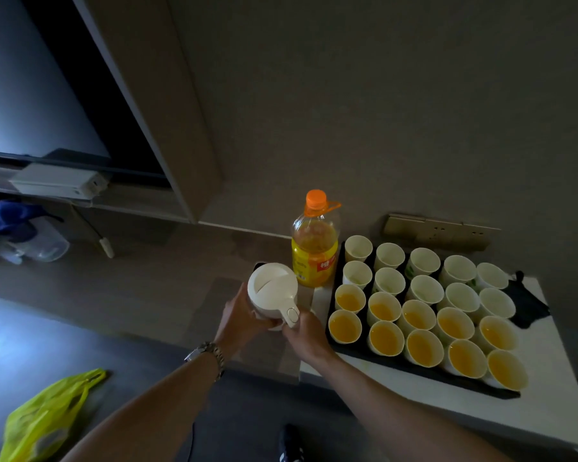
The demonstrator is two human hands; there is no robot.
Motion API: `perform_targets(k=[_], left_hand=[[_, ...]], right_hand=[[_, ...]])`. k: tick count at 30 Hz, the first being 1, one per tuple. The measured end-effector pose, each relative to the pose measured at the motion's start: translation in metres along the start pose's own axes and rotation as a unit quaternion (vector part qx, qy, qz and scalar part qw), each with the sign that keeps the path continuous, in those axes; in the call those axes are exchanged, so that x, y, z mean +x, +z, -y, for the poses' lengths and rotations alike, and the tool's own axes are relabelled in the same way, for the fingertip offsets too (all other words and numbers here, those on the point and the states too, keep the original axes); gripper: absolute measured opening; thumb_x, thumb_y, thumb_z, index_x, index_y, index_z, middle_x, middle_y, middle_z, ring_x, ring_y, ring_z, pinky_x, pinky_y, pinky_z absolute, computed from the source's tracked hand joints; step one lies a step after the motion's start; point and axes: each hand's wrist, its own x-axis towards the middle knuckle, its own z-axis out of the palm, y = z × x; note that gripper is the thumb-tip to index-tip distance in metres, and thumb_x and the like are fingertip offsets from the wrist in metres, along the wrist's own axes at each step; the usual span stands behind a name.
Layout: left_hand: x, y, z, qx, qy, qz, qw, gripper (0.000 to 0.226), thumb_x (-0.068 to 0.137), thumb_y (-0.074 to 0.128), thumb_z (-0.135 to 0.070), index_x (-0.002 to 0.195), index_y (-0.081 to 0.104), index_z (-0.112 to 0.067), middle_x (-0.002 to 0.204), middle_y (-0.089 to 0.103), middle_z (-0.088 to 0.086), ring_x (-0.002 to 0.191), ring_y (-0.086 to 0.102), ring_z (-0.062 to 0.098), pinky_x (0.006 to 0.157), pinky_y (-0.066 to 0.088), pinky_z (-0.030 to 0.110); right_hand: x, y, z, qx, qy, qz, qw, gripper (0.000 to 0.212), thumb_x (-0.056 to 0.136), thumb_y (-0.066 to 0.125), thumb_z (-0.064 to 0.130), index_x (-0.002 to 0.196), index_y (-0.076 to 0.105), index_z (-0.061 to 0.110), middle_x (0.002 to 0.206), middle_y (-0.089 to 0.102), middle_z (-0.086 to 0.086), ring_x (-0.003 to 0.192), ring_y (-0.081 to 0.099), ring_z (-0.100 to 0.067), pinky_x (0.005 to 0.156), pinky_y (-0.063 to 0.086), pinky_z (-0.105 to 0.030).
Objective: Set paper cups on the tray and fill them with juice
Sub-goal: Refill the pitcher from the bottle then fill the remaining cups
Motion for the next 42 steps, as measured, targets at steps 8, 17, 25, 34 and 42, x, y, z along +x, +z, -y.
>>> perform_targets(k=[8, 17, 25, 34, 42], left_hand=[[-0.017, -0.026, -0.048, 0.047, 0.025, -0.065, 0.996, 0.108, 0.054, 0.090, -0.068, 0.145, 0.041, -0.038, 0.130, 0.065, -0.019, 0.115, 0.059, -0.005, 0.096, 0.050, 0.016], [-0.052, -0.009, -0.125, 0.055, 0.047, -0.133, 0.989, 0.109, 0.054, 0.092, -0.068, 0.147, 0.044, -0.034, 0.124, 0.068, -0.019, 0.106, 0.062, -0.005, 0.080, 0.046, -0.002], [-0.066, 0.033, -0.193, 0.064, 0.036, -0.154, 0.985, 0.108, 0.049, 0.085, -0.080, 0.139, 0.049, -0.033, 0.124, 0.068, -0.019, 0.109, 0.063, -0.004, 0.082, 0.046, 0.005], [-0.058, 0.096, -0.254, 0.070, 0.049, -0.155, 0.984, 0.101, 0.053, 0.082, -0.078, 0.138, 0.046, -0.036, 0.119, 0.071, -0.015, 0.106, 0.068, 0.005, 0.087, 0.059, 0.028], [-0.044, 0.159, -0.285, -0.019, 0.010, -0.163, 0.986, 0.105, 0.052, 0.080, -0.080, 0.138, 0.047, -0.030, 0.124, 0.067, -0.012, 0.109, 0.066, 0.011, 0.085, 0.059, 0.032]], right_hand=[[-0.020, -0.039, 0.039, 0.110, -0.125, 0.001, 0.986, 0.028, 0.087, 0.070, 0.011, 0.102, 0.067, 0.035, 0.098, 0.073, 0.014, 0.098, 0.067, -0.003, 0.075, 0.055, -0.015], [-0.042, -0.104, 0.041, 0.138, -0.154, -0.007, 0.978, 0.030, 0.081, 0.069, -0.002, 0.087, 0.067, 0.027, 0.080, 0.067, 0.012, 0.078, 0.061, -0.007, 0.058, 0.045, -0.009], [-0.061, -0.180, 0.026, 0.132, -0.168, -0.028, 0.976, 0.008, 0.079, 0.073, 0.008, 0.081, 0.071, 0.016, 0.077, 0.072, 0.002, 0.075, 0.064, -0.011, 0.055, 0.044, -0.014], [-0.082, -0.268, 0.006, 0.162, -0.129, -0.062, 0.976, 0.030, 0.090, 0.071, 0.046, 0.084, 0.075, 0.017, 0.078, 0.075, 0.004, 0.076, 0.070, -0.010, 0.062, 0.051, -0.023], [-0.072, -0.320, -0.007, 0.121, -0.093, -0.129, 0.980, 0.046, 0.092, 0.067, 0.050, 0.065, 0.064, 0.013, 0.059, 0.061, 0.001, 0.061, 0.057, -0.016, 0.059, 0.043, -0.031]])
